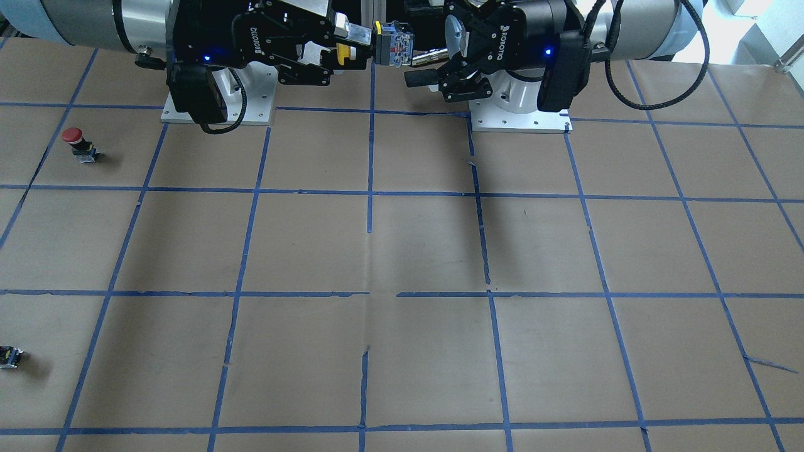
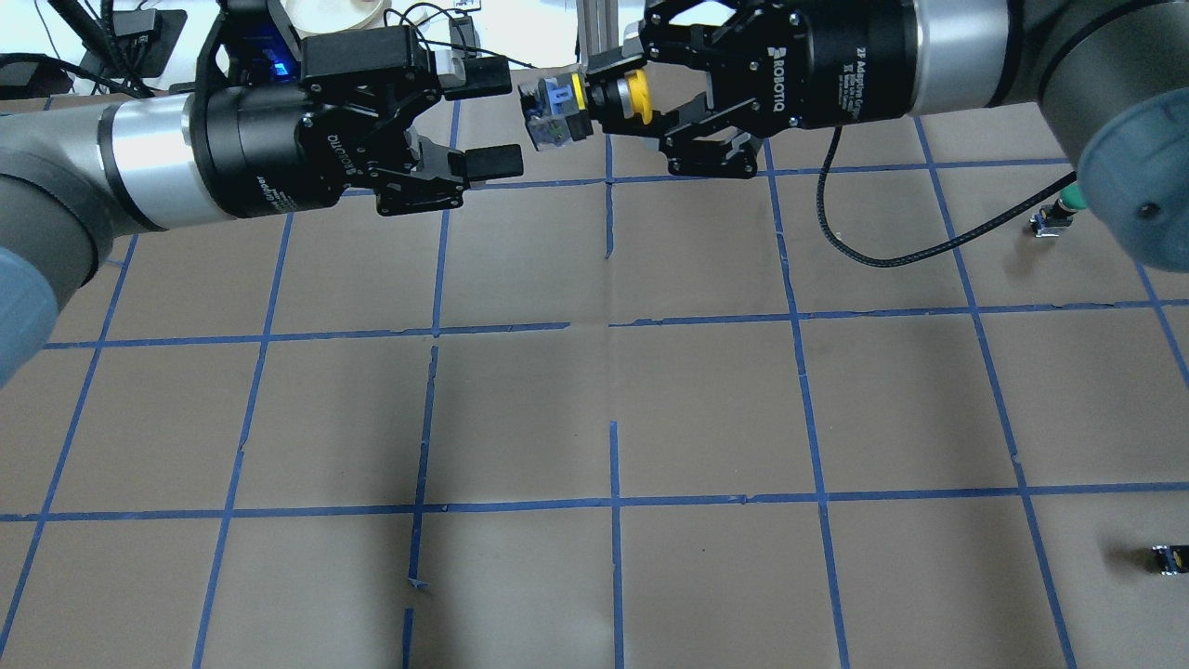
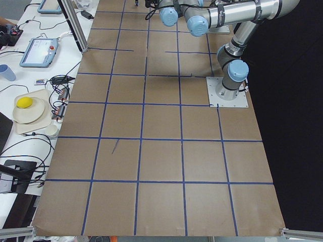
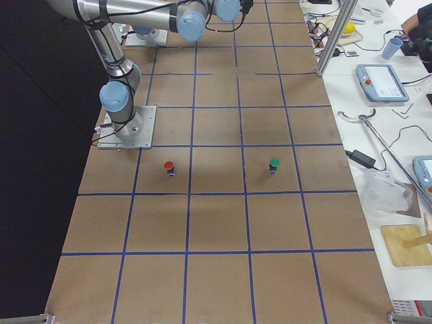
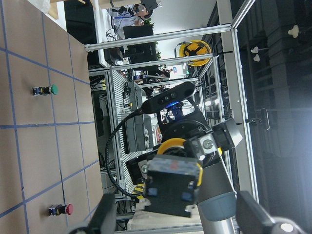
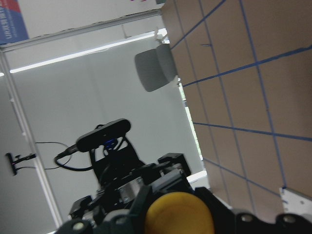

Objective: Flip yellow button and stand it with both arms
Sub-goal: 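Open the left gripper and carry the button away with the right gripper, then set the yellow button upright with the right gripper while the left arm retracts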

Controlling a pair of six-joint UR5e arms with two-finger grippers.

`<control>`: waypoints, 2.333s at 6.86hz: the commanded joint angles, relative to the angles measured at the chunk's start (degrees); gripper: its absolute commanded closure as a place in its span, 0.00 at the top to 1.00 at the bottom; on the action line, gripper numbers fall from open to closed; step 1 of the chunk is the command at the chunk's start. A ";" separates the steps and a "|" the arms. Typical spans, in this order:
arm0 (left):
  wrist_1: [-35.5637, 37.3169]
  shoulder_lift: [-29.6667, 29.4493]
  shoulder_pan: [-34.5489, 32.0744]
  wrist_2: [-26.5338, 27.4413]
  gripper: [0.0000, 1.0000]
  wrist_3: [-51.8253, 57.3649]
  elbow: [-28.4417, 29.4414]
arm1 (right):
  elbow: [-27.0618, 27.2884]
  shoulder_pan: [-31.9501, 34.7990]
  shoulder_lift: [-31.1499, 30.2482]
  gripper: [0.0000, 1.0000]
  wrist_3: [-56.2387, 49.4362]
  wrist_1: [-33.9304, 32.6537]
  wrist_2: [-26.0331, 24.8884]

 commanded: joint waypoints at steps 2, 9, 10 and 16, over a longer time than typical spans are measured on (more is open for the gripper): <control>3.21 -1.59 0.93 15.74 0.88 -6.05 4.02 | -4.56 -3.84 -0.02 0.25 -1.09 0.38 -37.45; 23.36 -8.52 -6.53 68.98 0.97 -21.88 13.50 | 13.34 -22.62 5.16 0.14 -9.49 -33.99 -80.32; 22.40 -11.76 -7.06 76.48 1.00 -21.97 16.75 | 14.32 -25.26 9.95 0.15 -11.97 -40.16 -80.05; 11.93 -15.13 -7.06 82.53 1.00 -27.95 23.46 | 22.41 -32.75 17.20 0.23 -18.41 -59.29 -73.74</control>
